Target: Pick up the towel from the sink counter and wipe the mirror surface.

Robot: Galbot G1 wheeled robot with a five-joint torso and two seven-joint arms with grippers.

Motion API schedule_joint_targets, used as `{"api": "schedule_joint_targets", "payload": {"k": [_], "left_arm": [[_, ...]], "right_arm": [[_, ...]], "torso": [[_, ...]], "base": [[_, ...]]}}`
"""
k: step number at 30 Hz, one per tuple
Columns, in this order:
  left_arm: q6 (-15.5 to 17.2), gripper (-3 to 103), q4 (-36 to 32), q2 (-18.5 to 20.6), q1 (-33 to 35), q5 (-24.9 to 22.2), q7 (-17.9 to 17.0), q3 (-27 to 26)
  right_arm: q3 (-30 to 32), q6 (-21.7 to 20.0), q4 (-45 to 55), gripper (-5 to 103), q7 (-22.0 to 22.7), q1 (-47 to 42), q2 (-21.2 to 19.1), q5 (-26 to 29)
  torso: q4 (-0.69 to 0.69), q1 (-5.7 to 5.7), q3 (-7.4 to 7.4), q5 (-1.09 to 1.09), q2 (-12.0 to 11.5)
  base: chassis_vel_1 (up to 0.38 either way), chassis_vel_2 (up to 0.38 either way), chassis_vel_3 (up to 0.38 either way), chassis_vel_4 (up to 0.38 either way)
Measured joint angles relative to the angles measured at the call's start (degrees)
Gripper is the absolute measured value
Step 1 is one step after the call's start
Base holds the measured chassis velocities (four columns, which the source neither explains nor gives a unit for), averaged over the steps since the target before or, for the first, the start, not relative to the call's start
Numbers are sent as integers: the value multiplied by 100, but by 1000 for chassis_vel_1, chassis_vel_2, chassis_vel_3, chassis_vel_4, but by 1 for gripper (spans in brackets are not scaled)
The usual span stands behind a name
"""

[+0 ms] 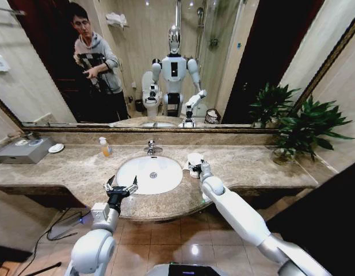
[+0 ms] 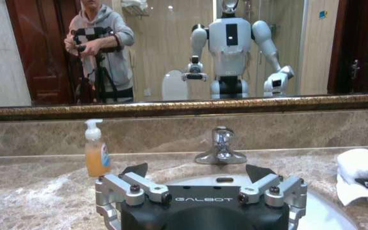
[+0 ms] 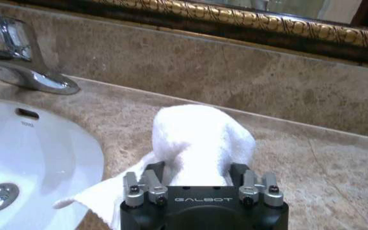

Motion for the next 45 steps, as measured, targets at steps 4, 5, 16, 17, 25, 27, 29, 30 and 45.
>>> {"api": "schedule_joint_targets", "payload": {"k": [4,5,16,17,25,27,29,30,45], "left_arm": [[0,100,0,0,0,0,0,0],[0,100,0,0,0,0,0,0],[0,100,0,0,0,0,0,0],[0,100,0,0,0,0,0,0],[0,100,0,0,0,0,0,0],[0,100,0,0,0,0,0,0],[0,100,0,0,0,0,0,0],[0,100,0,0,0,0,0,0],[0,100,0,0,1,0,0,0]], "right_arm": [[13,1,57,57,29,-83,-41,0],[38,1,104,45,49,-122,-53,0],[306,225,440,18,3,-303,-76,-243],[407,373,525,18,-67,-343,-76,-345],[1261,2663,1225,18,-774,-587,119,-1416],[1338,2821,1413,18,-794,-585,125,-1415],[1496,3099,1871,18,-841,-433,132,-1362],[1496,3099,1871,18,-841,-433,132,-1362],[1712,3446,2264,18,-980,535,342,-1461]], "torso": [[0,0,-1,0,0],[-1,0,-1,0,0],[-1,0,0,1,0],[0,0,0,1,0],[0,0,0,1,0],[0,0,0,0,0],[-1,-1,0,1,0],[-1,-1,0,1,0],[0,-2,0,0,0]], "base": [[0,0,0,0],[0,0,0,0],[0,0,0,0],[0,0,0,0],[0,0,0,0],[0,0,0,0],[0,0,0,0],[0,0,0,0],[-2,2,2,-4]]}}
